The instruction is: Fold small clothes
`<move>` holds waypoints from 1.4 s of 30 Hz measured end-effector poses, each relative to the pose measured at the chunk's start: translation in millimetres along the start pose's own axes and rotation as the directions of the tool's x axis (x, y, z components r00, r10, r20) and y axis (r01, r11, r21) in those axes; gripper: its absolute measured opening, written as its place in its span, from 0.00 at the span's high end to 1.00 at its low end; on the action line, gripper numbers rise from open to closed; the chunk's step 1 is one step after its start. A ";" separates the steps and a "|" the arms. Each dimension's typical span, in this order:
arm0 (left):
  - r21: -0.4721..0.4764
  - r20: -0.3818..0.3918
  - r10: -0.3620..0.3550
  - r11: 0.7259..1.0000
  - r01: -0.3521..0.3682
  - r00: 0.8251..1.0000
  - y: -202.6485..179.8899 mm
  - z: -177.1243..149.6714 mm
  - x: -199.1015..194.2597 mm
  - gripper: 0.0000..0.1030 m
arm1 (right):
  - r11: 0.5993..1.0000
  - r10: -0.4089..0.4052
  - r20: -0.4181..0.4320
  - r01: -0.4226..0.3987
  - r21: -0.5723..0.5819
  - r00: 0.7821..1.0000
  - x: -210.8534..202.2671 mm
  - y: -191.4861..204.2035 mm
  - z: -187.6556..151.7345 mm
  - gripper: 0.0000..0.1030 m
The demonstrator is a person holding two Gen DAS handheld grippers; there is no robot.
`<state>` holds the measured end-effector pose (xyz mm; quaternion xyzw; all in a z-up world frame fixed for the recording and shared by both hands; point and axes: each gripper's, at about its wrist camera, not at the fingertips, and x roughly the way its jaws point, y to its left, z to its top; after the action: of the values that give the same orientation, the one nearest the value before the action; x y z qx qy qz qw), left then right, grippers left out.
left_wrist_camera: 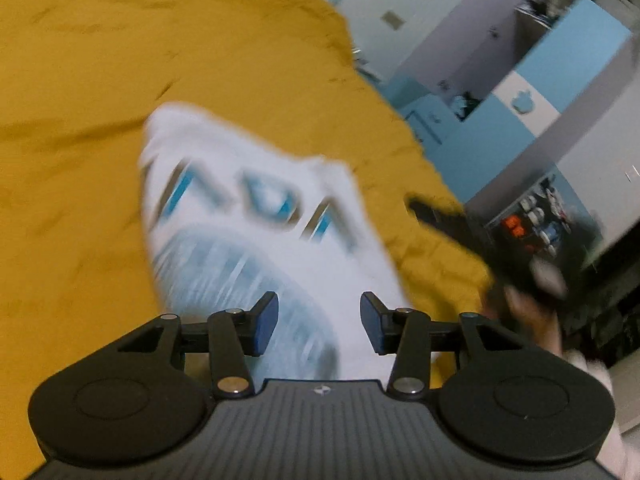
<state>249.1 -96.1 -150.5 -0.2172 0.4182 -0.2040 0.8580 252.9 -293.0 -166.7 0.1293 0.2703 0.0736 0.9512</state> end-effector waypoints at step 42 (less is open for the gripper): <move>-0.100 -0.050 0.000 0.995 -0.005 0.999 10.4 -61.7 12.4 0.43 | 0.985 0.153 -0.214 -0.166 -0.045 0.965 -55.7 32.2 -103.1 0.76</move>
<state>208.0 -106.6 -198.3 -0.2543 0.4493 -0.1872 0.8357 148.7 -252.6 -214.5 0.1122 0.3553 0.1714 0.9120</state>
